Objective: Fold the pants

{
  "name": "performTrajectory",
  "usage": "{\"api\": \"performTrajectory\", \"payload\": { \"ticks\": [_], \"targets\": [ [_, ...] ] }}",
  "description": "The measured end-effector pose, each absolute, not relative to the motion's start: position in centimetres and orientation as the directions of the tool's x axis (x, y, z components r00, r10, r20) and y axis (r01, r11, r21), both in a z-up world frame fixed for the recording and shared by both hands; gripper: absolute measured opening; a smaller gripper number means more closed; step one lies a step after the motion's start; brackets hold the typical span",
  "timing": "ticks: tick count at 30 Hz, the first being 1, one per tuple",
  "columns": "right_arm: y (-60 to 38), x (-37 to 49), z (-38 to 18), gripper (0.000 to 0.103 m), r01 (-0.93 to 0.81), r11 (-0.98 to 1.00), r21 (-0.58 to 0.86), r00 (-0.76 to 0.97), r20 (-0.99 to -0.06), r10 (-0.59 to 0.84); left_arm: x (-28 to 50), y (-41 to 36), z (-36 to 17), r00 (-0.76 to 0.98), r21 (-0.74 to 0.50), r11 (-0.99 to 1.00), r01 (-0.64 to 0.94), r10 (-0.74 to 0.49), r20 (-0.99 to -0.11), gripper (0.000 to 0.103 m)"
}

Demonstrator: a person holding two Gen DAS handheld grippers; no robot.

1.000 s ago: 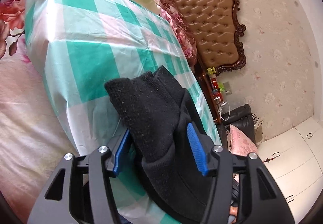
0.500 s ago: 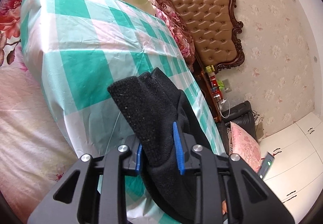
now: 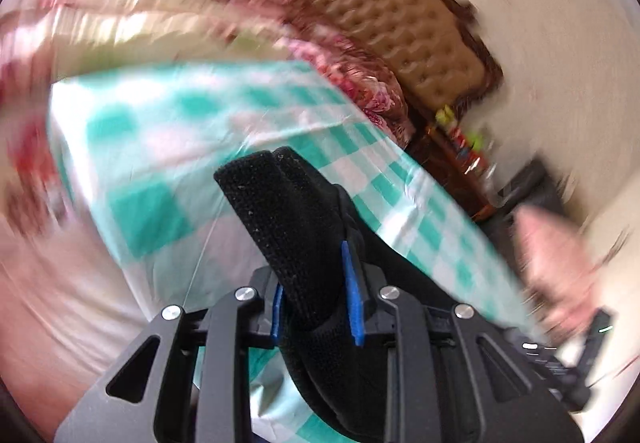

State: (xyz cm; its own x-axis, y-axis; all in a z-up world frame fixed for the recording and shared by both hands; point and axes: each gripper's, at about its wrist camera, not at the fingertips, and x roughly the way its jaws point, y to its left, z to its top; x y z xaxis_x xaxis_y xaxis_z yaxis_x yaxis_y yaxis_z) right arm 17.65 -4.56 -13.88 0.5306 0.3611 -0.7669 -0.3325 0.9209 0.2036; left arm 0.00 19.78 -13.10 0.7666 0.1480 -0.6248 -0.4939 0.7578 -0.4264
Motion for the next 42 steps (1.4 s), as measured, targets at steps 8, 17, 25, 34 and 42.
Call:
{"api": "performTrajectory", "payload": {
  "ticks": [8, 17, 25, 34, 42],
  "targets": [
    [-16.0, 15.2, -13.9, 0.083, -0.152, 0.857, 0.492, 0.491, -0.715, 0.498, 4.1, -5.5, -11.5, 0.834, 0.450, 0.879, -0.159, 0.363, -0.415, 0.019],
    [-20.8, 14.7, -14.5, 0.083, -0.072, 0.821, 0.566, 0.476, -0.704, 0.527, 1.8, -16.4, -22.5, 0.871, 0.732, 0.672, 0.112, 0.288, -0.397, 0.042],
    [-19.0, 15.3, -15.9, 0.084, -0.073, 0.742, 0.666, 0.344, -0.682, 0.646, 3.1, -13.8, -21.8, 0.838, 0.654, 0.737, 0.170, 0.241, -0.489, 0.066],
    [-15.1, 16.8, -16.3, 0.086, -0.066, 0.656, 0.752, 0.153, -0.642, 0.752, 4.0, -11.3, -19.0, 0.854, 0.518, 0.841, 0.158, 0.146, -0.498, 0.013],
    [-7.7, 21.5, -17.2, 0.085, -0.124, 0.655, 0.745, -0.019, -0.662, 0.749, 2.5, -11.5, -17.6, 0.877, 0.504, 0.851, 0.146, 0.124, -0.465, 0.012]
  ]
}}
